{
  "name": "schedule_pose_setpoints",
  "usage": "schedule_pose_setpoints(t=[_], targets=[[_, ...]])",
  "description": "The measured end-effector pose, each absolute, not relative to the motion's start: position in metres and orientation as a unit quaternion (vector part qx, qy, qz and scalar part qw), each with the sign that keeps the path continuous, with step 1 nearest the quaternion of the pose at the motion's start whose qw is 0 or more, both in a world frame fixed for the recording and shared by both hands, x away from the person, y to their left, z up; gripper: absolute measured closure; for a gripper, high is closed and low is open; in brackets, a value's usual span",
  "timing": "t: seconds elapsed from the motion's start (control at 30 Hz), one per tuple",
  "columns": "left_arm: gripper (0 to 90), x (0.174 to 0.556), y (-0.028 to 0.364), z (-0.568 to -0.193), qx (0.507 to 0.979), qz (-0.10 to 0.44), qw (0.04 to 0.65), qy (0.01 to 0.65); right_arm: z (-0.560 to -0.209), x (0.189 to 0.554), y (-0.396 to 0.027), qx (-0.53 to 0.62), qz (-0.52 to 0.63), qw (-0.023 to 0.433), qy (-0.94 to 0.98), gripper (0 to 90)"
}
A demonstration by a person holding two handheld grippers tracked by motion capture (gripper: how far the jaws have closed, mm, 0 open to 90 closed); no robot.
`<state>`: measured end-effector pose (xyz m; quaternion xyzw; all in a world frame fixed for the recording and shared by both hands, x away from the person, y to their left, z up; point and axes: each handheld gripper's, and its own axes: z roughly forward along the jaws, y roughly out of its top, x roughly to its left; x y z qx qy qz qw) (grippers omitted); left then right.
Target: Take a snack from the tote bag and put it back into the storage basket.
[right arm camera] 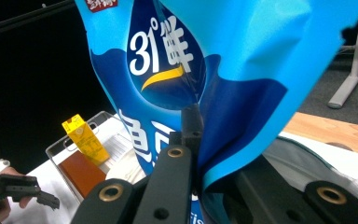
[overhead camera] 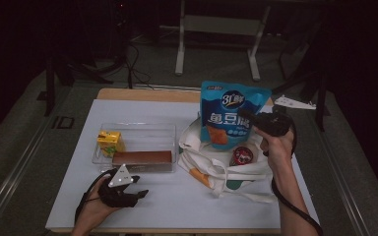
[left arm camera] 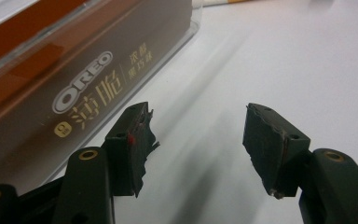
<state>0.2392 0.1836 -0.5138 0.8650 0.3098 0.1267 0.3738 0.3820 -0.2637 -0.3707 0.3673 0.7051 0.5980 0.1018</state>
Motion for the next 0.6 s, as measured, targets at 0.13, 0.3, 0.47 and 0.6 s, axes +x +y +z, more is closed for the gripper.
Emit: schedule_pose_setpoints(t=[0.13,0.3,0.47,0.6], targets=[[41.4,0.239,0.181,-0.515,0.867,0.125,0.372,0.308,-0.367,0.380,-0.260,0.365,0.602,0.098,0.704,90.0],[41.4,0.239,0.180,-0.516,0.868,0.124,0.371,0.306,-0.365,0.377,-0.257,0.367,0.604,0.097,0.700,90.0],[41.4,0.238,0.180,-0.517,0.868,0.123,0.371,0.306,-0.362,0.374,-0.254,0.368,0.608,0.094,0.697,90.0],[41.3,0.238,0.179,-0.517,0.869,0.122,0.370,0.305,-0.358,0.371,-0.251,0.363,0.612,0.095,0.696,90.0]])
